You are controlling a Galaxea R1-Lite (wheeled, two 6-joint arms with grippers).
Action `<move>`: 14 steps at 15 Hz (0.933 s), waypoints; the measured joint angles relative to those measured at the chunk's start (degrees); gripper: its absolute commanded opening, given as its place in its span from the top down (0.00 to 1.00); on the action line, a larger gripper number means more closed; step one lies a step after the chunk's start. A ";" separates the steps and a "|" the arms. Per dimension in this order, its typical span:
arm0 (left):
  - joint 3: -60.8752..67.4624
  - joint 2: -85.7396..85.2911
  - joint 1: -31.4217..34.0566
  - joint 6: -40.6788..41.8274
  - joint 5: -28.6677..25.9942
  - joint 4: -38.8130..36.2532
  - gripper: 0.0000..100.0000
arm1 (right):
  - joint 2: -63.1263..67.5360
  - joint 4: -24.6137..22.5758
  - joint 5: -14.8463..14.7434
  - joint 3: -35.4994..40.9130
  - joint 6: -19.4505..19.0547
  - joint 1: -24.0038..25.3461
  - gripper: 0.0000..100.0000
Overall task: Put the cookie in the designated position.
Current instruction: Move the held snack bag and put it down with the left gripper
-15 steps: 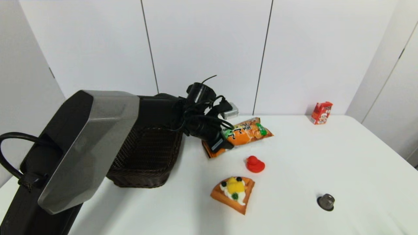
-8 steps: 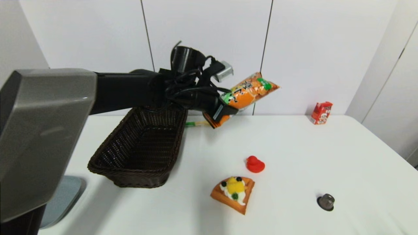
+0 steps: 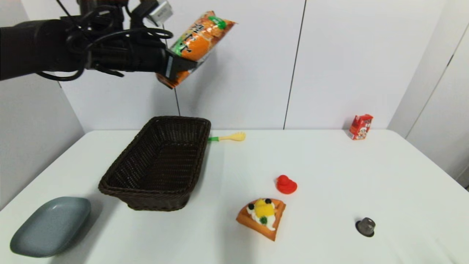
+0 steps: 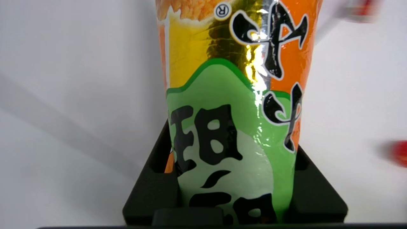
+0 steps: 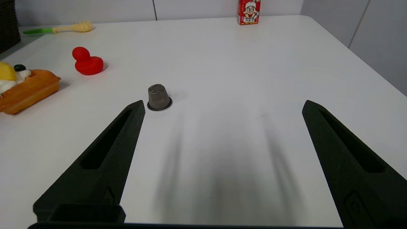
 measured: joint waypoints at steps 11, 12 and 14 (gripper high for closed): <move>19.30 -10.18 17.82 -7.66 5.51 12.84 1.00 | 0.00 0.00 0.02 0.00 0.00 -0.02 0.00; 19.38 -10.23 18.21 -8.53 7.14 15.38 1.00 | 0.00 0.02 0.04 0.00 0.00 -0.02 0.00; 19.54 -10.05 18.41 -10.91 7.95 19.08 1.00 | 0.00 0.02 0.02 0.00 0.00 -0.02 0.00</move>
